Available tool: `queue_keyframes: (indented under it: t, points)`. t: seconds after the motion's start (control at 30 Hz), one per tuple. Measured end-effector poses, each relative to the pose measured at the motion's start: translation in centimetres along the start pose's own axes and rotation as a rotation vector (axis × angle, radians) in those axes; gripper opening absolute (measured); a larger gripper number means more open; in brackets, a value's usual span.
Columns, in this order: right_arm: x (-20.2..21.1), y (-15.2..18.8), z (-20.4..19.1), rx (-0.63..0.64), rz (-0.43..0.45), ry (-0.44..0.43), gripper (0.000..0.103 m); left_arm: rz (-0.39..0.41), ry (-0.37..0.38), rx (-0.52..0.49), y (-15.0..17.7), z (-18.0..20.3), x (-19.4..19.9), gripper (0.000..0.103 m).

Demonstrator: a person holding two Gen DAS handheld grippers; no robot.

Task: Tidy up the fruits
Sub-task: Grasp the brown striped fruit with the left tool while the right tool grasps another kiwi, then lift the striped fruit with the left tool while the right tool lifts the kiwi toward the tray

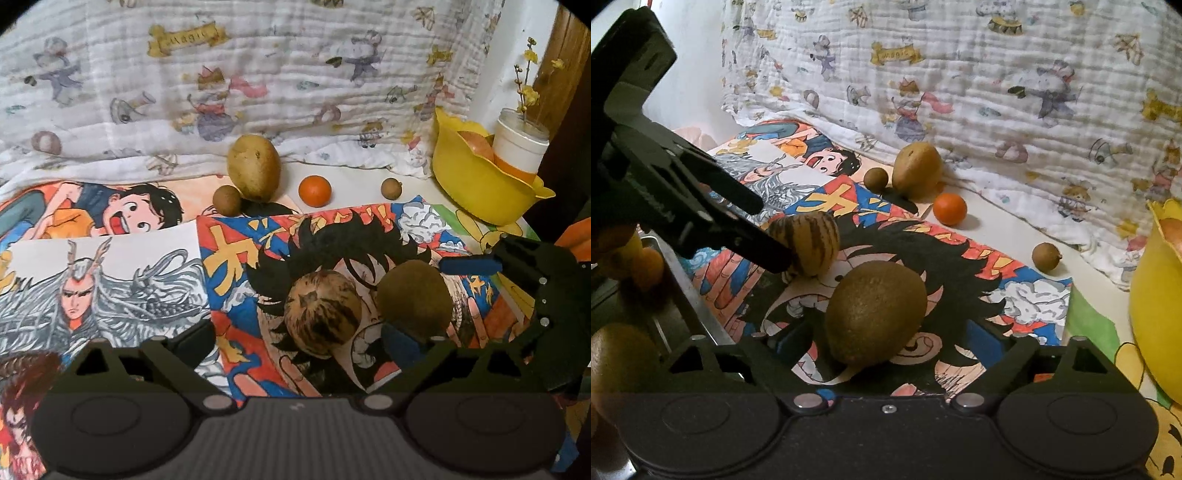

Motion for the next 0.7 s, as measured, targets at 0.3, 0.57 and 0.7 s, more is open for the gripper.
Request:
queue_keyframes:
  t: [0.3, 0.57, 0.7]
  points:
    - [-0.6, -0.2, -0.6, 0.028, 0.006, -0.02, 0.075, -0.004, 0.036, 0.006, -0.2, -0.4, -1.0, 0.081]
    - [-0.6, -0.4, -0.9, 0.045, 0.019, -0.036, 0.067, 0.002, 0.066, 0.0, -0.6, -0.3, -1.3, 0.073]
    - [-0.7, -0.5, -0.9, 0.049, 0.022, -0.038, 0.065, 0.006, 0.087, 0.008, -0.8, -0.2, -1.6, 0.066]
Point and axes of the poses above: each gripper's, at about its wrist camera, not at the fingertips, and x roughly against the way its jaws point, z to its right, y to its underside, the point moved 8 cm from there along -x, roughly the way its jaws point, and after that the axes turned 13 degrees about y, right-handed, at the moved point
